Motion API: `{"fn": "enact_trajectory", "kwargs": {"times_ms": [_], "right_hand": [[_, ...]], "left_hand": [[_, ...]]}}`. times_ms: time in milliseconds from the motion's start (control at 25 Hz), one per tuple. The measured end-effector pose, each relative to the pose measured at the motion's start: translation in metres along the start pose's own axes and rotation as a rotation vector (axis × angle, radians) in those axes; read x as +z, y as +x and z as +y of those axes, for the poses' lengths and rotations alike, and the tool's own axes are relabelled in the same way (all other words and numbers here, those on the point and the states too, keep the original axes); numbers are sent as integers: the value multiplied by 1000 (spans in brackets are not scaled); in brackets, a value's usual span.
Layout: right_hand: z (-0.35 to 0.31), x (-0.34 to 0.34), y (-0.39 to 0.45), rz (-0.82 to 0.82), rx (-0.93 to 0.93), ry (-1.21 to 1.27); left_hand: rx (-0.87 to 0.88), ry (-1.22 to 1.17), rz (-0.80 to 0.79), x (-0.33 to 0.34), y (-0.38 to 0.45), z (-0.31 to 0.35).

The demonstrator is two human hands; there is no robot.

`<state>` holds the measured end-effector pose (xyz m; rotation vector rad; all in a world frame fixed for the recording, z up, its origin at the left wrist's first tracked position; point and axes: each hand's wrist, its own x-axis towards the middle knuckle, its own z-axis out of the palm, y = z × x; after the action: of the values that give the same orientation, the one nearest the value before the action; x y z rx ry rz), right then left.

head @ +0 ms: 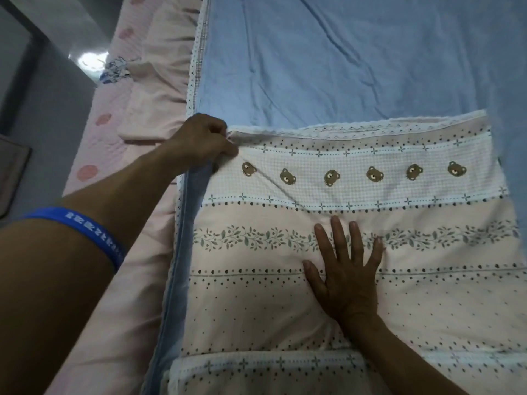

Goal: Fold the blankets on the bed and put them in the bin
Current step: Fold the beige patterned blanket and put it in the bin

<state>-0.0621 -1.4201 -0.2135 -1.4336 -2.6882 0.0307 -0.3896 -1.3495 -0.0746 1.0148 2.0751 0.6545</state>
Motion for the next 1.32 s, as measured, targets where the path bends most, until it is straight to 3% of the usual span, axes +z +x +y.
{"fn": "enact_trajectory", "kwargs": {"times_ms": [120,240,360,440,520,600,640,720,760,840,880,920,1040,1080,1120,1200,1240,1320], "right_hand": [[1,-1,0,-9,5,17],[1,-1,0,-1,7,25],[0,-1,1,9,7,26],[1,-1,0,6,9,28],[2,1,0,7,4,32],[2,2,0,14,6,18],[1,2,0,17,6,18],[3,3,1,6,-1,13],[2,2,1,-8,-4,8],[2,2,1,-19,2,11],[2,4,0,-16,6,19],[2,5,0,-12,3,25],[3,7,2,-4,-6,30],[4,6,1,-15,-6,38],[3,6,0,-30,0,40],[-1,6,-3,-56,30,11],[-2,3,-1,-78,36,14],[3,-11,7,-220,22,119]], "left_hand": [[-171,-255,1,12,-3,-7],[-129,-308,-22,17,-1,-5],[-29,-143,-167,13,-9,1],[23,-96,-148,8,-12,3],[116,99,8,-1,-2,-1],[154,608,334,-4,8,-2],[107,750,479,-2,6,-2],[190,722,599,18,-9,-3],[363,681,506,35,-24,-8],[706,842,102,77,-63,-44],[713,996,-23,85,-79,-70],[592,1080,-24,85,-87,-94],[25,961,269,76,-90,-111],[12,958,321,81,-97,-97],[129,956,362,90,-108,-83],[482,875,224,124,-150,-76],[541,847,78,138,-181,-84],[366,915,-137,141,-214,-107]]}}
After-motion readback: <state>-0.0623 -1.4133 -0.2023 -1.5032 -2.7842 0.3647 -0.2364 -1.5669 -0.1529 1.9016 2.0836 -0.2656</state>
